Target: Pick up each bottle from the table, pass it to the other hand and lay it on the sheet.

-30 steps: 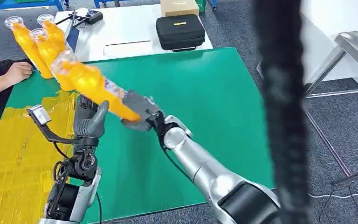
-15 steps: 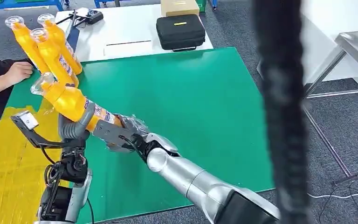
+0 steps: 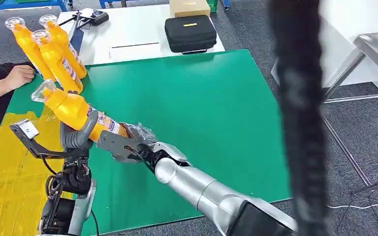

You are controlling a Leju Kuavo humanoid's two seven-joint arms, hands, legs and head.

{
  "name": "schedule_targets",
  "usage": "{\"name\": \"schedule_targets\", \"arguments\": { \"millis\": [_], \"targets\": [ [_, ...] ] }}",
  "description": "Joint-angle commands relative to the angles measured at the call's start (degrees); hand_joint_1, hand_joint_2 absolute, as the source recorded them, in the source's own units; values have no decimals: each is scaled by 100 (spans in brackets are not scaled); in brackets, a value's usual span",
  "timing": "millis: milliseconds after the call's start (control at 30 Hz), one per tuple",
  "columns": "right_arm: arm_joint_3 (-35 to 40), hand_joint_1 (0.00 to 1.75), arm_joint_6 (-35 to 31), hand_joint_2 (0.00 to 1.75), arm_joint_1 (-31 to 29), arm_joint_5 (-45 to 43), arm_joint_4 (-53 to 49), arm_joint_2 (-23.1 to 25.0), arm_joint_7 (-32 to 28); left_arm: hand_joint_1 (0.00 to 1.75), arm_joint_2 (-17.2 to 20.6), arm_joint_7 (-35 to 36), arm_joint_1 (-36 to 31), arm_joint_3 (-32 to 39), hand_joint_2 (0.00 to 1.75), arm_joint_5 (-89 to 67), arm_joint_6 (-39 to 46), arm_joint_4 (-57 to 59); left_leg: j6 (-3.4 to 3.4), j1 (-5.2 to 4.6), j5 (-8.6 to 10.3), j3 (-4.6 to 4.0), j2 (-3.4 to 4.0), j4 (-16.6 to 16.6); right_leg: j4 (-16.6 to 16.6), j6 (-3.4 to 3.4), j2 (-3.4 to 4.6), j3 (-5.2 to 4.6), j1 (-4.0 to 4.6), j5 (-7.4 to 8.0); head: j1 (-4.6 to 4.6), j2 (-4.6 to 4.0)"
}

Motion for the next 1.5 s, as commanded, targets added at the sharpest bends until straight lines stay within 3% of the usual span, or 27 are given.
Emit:
{"name": "schedule_targets", "arguments": {
  "millis": [33, 267, 700, 1033, 1067, 1100, 1133, 1167, 1200, 1300, 1500],
  "targets": [
    [1129, 175, 107, 175, 117, -84, 33, 37, -84, 175, 3, 132, -479, 120, 175, 245, -237, 364, -13, 7, -6, 14, -4, 0, -4, -2, -11, 18, 7, -7, 0, 0],
    [877, 175, -96, 175, -96, -168, 431, 37, -74, 175, 50, 355, -398, 69, 175, 696, -780, 342, -26, 14, -20, 32, -15, 11, 6, -5, -29, 39, 14, -24, 0, 0],
    [571, 175, -166, 175, -153, -97, 692, 37, -216, 175, 30, 452, -444, 29, 175, 860, -900, 382, -25, 13, -19, 34, -19, 10, 4, -4, -34, 41, 14, -25, 0, 0],
    [-251, 175, -356, 175, -135, 467, 751, 37, -298, 175, 6, 480, -398, -70, 175, 867, -868, 88, -21, 12, -14, 24, -24, 10, 4, -3, -38, 31, 13, -21, 0, 0],
    [-359, 164, -383, 175, -141, 507, 749, 37, -330, 175, 13, 480, -392, -71, 175, 867, -867, 66, -14, 8, -6, 10, -19, 6, 1, -2, -29, 15, 9, -11, 0, 0],
    [-562, 105, -441, 175, -182, 612, 729, 17, -395, 175, 35, 480, -376, -75, 175, 867, -863, 31, -22, 13, -15, 24, -24, 12, 5, -3, -38, 31, 14, -22, 0, 0],
    [-789, 9, -460, 175, -171, 658, 642, 0, -509, 175, 55, 480, -364, -87, 175, 868, -860, 12, -16, 9, -8, 13, -19, 7, 2, -2, -29, 17, 9, -13, 0, 0],
    [-886, 0, -427, 175, -212, 652, 617, -22, -509, 175, 65, 472, -348, -76, 175, 886, -864, -7, -21, 12, -14, 21, -23, 13, 6, -2, -36, 28, 12, -21, 0, 0],
    [-1188, 0, -316, 0, -203, 634, 512, -36, -576, 175, 104, 452, -330, -79, 175, 912, -864, -30, -16, 8, -8, 12, -17, 8, 3, -2, -28, 16, 9, -13, 0, 0],
    [-1750, 0, -140, 0, -99, 698, 101, -124, -768, 175, 175, 265, -318, 18, 175, 864, -762, -125, -11, 3, -3, 5, -16, 4, 3, -1, -24, 7, 4, -8, 0, 0],
    [-2710, 0, 50, 0, 509, 598, -1275, -780, -1306, 175, 392, -584, -318, 397, 175, -929, 621, -970, -17, 12, -9, 9, -17, 9, 1, -2, -27, 18, 12, -12, 2, 0]
  ]
}}
